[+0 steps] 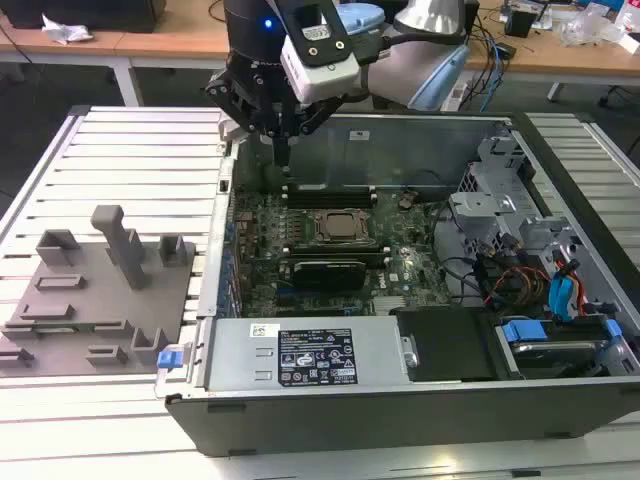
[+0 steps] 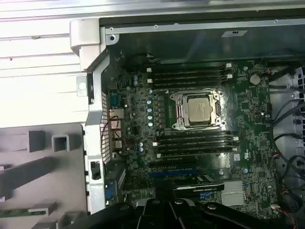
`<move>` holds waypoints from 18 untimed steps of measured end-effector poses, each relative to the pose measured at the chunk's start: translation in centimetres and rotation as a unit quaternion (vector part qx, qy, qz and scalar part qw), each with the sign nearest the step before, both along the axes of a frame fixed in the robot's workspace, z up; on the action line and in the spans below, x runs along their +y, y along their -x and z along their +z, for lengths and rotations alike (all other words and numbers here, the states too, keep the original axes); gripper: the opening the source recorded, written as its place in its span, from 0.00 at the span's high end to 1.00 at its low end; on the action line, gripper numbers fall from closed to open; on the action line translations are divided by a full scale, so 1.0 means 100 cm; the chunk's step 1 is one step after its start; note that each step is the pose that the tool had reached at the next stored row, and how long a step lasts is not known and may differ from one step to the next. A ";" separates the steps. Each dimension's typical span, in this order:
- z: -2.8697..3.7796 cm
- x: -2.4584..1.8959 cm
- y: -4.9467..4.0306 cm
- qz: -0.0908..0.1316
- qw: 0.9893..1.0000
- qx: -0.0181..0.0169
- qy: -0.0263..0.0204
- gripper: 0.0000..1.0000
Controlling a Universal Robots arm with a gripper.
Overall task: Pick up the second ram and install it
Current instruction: 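Reach for the second ram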
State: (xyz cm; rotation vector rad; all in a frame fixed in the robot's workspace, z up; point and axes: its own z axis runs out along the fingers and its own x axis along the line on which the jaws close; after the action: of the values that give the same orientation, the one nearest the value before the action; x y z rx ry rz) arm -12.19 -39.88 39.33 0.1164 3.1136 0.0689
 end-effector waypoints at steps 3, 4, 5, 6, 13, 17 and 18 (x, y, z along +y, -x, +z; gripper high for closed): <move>0.0000 0.0000 0.0388 0.000 1.000 0.000 0.000 0.89; -0.0001 0.0000 0.0436 0.000 1.000 0.000 0.000 0.89; -0.0001 0.0000 0.0465 0.000 1.000 0.000 0.000 0.89; -0.0001 0.0000 0.0511 0.000 1.000 0.000 0.000 0.89; -0.0002 0.0000 0.0838 0.000 1.000 0.000 0.000 0.89; -0.0005 0.0000 0.1089 0.000 1.000 0.000 0.000 0.89; -0.0005 0.0000 0.1130 0.000 1.000 0.000 0.000 0.89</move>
State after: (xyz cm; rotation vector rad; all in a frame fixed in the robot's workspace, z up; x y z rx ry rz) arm -23.50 -39.88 39.27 0.1167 3.1133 0.0689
